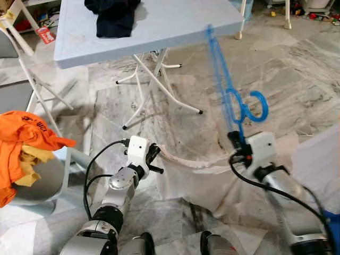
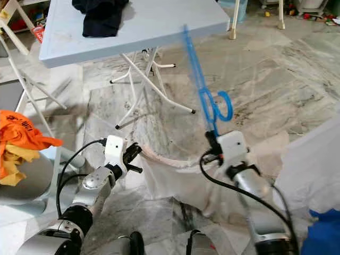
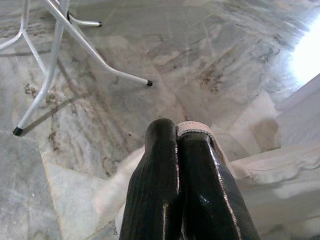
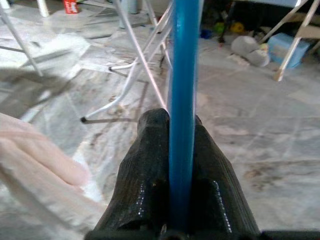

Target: Hang hanger

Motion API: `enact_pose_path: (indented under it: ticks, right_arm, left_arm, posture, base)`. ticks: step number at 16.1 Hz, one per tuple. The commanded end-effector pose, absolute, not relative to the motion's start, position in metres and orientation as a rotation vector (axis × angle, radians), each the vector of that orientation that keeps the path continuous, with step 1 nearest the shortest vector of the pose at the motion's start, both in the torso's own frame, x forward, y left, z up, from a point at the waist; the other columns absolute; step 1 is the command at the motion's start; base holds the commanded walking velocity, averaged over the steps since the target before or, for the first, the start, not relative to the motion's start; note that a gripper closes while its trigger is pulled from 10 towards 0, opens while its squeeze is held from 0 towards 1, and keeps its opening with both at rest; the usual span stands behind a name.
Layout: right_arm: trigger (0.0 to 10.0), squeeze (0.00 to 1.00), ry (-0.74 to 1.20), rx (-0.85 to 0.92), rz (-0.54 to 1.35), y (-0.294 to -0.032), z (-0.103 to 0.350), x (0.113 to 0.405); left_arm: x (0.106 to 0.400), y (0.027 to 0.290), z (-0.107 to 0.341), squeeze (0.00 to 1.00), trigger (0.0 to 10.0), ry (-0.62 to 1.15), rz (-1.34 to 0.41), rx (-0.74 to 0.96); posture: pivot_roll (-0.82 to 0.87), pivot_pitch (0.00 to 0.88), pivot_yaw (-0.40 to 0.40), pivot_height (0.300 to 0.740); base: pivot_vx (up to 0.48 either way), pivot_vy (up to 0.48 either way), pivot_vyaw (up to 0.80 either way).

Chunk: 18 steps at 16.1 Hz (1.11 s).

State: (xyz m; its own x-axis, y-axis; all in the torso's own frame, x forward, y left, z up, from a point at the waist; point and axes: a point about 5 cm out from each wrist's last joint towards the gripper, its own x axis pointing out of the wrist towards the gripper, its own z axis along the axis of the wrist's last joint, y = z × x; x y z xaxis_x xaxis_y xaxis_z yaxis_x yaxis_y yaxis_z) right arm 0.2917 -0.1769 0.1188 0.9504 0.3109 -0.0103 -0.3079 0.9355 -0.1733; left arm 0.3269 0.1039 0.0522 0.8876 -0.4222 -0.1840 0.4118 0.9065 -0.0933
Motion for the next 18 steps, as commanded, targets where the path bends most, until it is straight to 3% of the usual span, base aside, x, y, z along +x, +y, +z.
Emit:
enact_pose_path:
  ticks: [1,3,6,11,14,17,18]
  right_arm:
    - [10.0,0.0,-0.046,-0.117,0.307,-0.169,0.125,0.294]
    - [10.0,0.0,-0.184,0.107,0.229,-0.151,0.145,0.306]
    - [10.0,0.0,-0.238,0.216,0.095,-0.152,0.158,0.323]
    - [10.0,0.0,-0.273,0.177,0.006,-0.151,0.179,0.343]
    - [10.0,0.0,-0.334,0.051,0.034,-0.145,0.183,0.34]
    - [10.0,0.0,-0.333,0.043,0.021,-0.141,0.178,0.337]
    - [10.0,0.0,-0.331,0.05,0.022,-0.141,0.177,0.337]
  left_arm:
    - [0.324,0.105,0.05,0.0,0.0,0.203,-0.436,-0.05]
    - [0.321,0.091,0.051,0.0,0.0,0.194,-0.488,-0.071]
    - [0.318,0.074,0.055,0.0,0.0,0.178,-0.528,-0.111]
    - [0.313,0.066,0.056,0.0,0.0,0.172,-0.544,-0.148]
    - [0.316,0.07,0.062,0.0,0.0,0.159,-0.509,-0.183]
    - [0.322,0.071,0.072,0.0,0.0,0.135,-0.495,-0.187]
    - [0.323,0.071,0.073,0.0,1.3,0.129,-0.493,-0.183]
  posture:
    - [-0.14,0.208,0.082,0.74]
    - [-0.14,0.205,0.074,0.74]
    - [-0.14,0.205,0.066,0.74]
    - [-0.13,0.207,0.05,0.74]
    - [-0.13,0.211,0.047,0.74]
    - [-0.12,0.212,0.05,0.74]
    - [-0.13,0.212,0.054,0.74]
  base:
    - [0.0,0.0,0.0]
    - [0.0,0.0,0.0]
    - [0.0,0.0,0.0]
    - [0.0,0.0,0.0]
    - [0.0,0.0,0.0]
    - [0.0,0.0,0.0]
    - [0.0,0.0,0.0]
